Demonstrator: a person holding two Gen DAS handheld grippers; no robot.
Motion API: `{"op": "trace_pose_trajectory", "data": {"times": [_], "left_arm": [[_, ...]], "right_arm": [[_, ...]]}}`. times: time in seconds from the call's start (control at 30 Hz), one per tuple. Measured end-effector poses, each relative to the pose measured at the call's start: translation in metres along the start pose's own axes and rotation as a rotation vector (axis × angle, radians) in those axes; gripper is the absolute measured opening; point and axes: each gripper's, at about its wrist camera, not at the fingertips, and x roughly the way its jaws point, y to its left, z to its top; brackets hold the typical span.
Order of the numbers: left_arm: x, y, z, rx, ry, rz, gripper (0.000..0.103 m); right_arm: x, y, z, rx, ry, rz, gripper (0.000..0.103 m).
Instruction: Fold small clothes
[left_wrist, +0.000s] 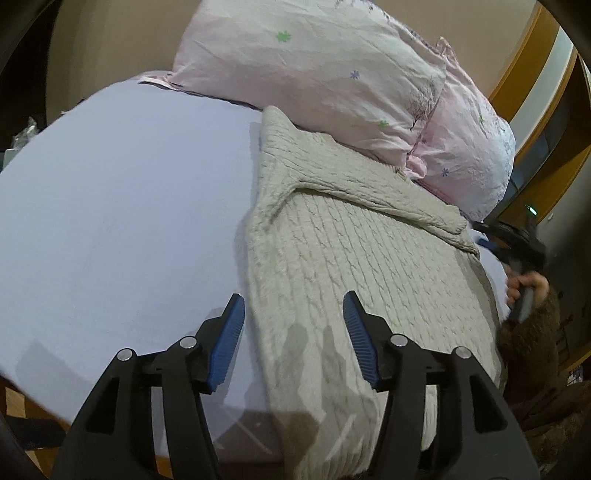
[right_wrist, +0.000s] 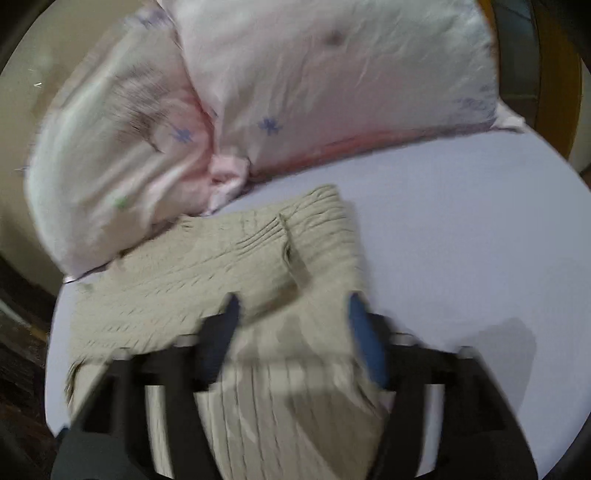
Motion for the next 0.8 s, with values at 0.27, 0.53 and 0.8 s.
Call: {"op": "trace_pose_trajectory", "data": {"times": [0.27,0.53,0.8], "left_arm": [[-0.006,0.008,-0.020,-0.044,0.056,-0.108,0.057],[-0.038,0.012,-0.081,-0.153,0.080,-0.289,0.056],[-0.016,0.016,-0.105,-0.219,0.156,-0.322,0.057]], "right_arm": [[-0.050,-0.066,-0.091,0.041,0.187,0.134,0.036],[-0.099,-0.079,-0.182,0.066,0.351,0.489,0.028],[-0.088,-0.090,-0.204,0.130,0.453,0.567,0.044]]}}
